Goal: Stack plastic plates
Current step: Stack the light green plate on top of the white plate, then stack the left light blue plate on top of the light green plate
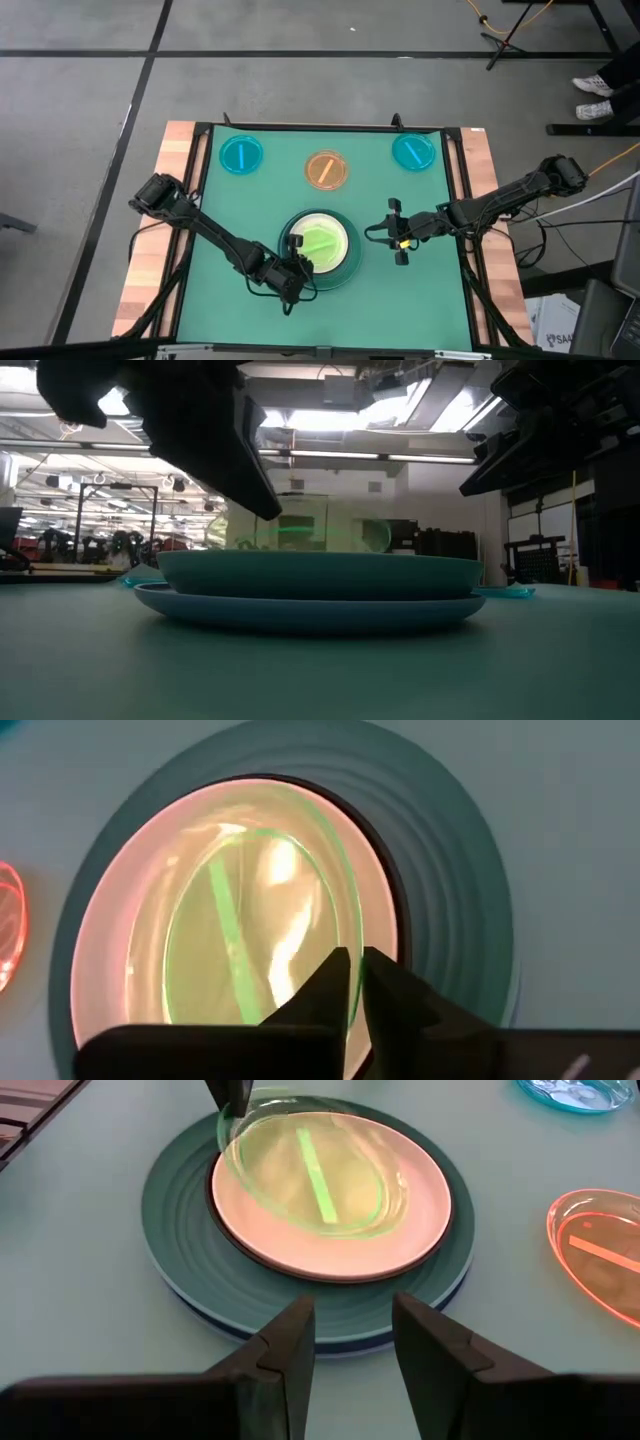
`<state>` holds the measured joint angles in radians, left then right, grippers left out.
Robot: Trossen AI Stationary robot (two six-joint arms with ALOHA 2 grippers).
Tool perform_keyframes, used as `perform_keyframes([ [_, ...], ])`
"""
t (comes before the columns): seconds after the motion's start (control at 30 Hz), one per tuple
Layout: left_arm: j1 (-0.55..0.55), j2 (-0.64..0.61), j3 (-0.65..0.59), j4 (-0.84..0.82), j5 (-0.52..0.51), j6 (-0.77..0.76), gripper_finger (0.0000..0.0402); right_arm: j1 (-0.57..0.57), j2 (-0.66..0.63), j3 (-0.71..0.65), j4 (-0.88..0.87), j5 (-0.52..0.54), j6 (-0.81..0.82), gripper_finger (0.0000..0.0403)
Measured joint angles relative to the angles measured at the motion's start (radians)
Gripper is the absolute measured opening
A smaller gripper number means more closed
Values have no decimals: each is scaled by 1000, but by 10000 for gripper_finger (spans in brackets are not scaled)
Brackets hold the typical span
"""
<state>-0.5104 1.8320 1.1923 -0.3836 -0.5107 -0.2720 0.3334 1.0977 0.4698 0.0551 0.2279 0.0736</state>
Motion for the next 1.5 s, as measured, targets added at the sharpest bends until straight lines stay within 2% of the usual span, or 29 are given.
perform_keyframes([
  [0.27, 28, 0, 0, 0, 10, -58, 76, 0, 0, 0, 0, 0, 0, 127],
  [0.4, 28, -2, 0, -2, 70, -59, 95, 0, 0, 0, 0, 0, 0, 127],
  [0.63, 15, -64, 0, -51, 102, -69, 100, 0, 0, 0, -1, 0, 0, 127],
  [0.83, -5, -153, 0, -95, 49, -68, 100, 0, 0, 0, 0, 0, 0, 127],
  [1.17, 2, -229, 0, -430, -156, -270, 100, 0, 17, 0, -1, 0, 0, 127],
  [1.3, 32, -229, -1, -598, -158, -382, 100, 0, 58, 0, 2, 0, 2, 127],
  [1.5, 98, -248, -73, -647, -132, -425, 100, 0, 126, 0, 16, 25, 6, 127],
])
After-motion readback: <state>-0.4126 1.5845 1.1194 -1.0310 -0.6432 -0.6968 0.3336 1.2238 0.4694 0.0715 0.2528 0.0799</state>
